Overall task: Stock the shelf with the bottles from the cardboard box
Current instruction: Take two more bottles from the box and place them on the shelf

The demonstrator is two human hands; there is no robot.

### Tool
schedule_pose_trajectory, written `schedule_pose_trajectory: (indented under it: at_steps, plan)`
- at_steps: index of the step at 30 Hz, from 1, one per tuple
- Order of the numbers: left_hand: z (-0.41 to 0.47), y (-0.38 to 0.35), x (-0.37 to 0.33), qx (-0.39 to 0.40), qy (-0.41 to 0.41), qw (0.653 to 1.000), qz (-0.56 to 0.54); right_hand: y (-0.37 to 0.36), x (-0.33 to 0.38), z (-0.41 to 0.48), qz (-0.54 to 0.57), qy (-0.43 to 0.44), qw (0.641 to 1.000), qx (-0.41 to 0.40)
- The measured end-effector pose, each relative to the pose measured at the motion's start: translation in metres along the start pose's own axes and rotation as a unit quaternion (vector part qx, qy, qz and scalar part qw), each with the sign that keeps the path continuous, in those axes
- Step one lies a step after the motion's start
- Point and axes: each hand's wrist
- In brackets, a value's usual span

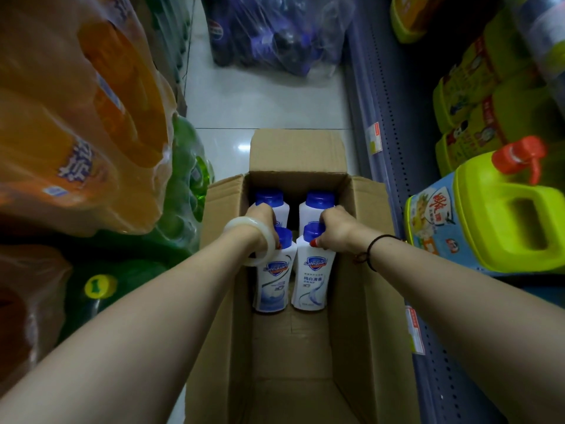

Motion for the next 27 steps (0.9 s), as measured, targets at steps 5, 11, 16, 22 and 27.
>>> schedule_pose_trajectory:
  at_steps: [5,11,16,22,27]
  plan:
    - [0.004,0.001,0.001,0.025,-0.007,1.000,-0.005,-0.004,0.001,0.003,-0.009,-0.011,1.000,0.003]
    - [0.007,0.004,0.003,0.045,-0.014,0.999,-0.011,-0.012,0.001,0.009,0.052,-0.058,0.996,0.038]
    - [0.004,0.001,0.006,0.043,0.006,0.999,-0.031,-0.025,0.002,0.008,0.095,-0.105,0.990,-0.006]
    - [0.001,-0.005,0.008,0.044,-0.006,0.998,-0.043,-0.030,0.003,0.007,0.191,-0.134,0.972,-0.025]
    - [-0.002,-0.008,0.006,0.048,-0.015,0.999,-0.021,-0.038,0.003,-0.001,0.270,-0.119,0.954,-0.046]
Point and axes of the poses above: each hand's wrist, its own z-axis towards the middle knuckle, its own y-axis out of the back of the hand, x = y × z, and after that the axes turned 1 degree about y, right-handed
